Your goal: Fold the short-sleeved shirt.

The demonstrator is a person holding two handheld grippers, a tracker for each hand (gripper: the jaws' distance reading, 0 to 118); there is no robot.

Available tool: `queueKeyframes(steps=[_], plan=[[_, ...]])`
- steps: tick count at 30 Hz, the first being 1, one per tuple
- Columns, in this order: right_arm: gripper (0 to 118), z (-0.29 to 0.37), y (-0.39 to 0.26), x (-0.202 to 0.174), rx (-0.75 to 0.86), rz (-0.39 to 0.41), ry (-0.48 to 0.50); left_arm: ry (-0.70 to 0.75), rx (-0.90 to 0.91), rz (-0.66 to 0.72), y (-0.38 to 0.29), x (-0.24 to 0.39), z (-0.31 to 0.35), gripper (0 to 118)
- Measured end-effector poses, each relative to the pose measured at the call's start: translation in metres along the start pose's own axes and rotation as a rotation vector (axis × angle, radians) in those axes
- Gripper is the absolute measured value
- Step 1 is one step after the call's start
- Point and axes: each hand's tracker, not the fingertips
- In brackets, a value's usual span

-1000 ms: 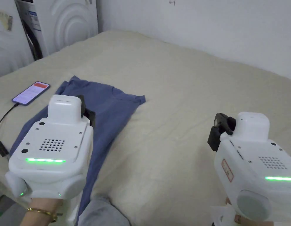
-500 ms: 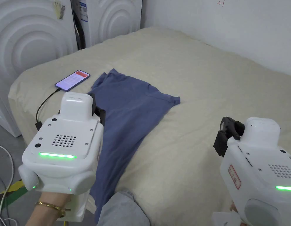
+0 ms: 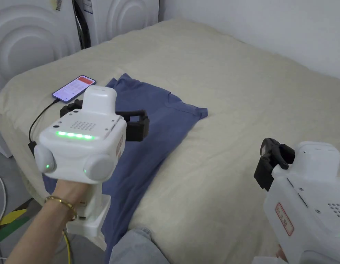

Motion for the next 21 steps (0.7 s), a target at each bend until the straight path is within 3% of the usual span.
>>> queueKeyframes(steps=[7,10,13,19,21], plan=[[4,-0.017,-0.002,0.012,-0.046,0.001,-0.023,-0.117,-0.262,-0.057,0.026,0.013,-0.127,116],[4,-0.027,-0.005,0.02,-0.066,-0.015,-0.044,-0.188,-0.391,-0.015,0.03,0.022,-0.185,116],[4,-0.037,-0.012,0.028,-0.092,-0.023,-0.074,-0.192,-0.48,-0.073,0.025,0.037,-0.233,116],[4,-0.058,-0.034,0.044,-0.16,-0.072,-0.134,-0.156,-0.685,-0.034,0.004,0.055,-0.302,115],[4,-0.062,-0.04,0.048,-0.181,-0.084,-0.14,-0.124,-0.73,-0.064,-0.003,0.058,-0.315,109]])
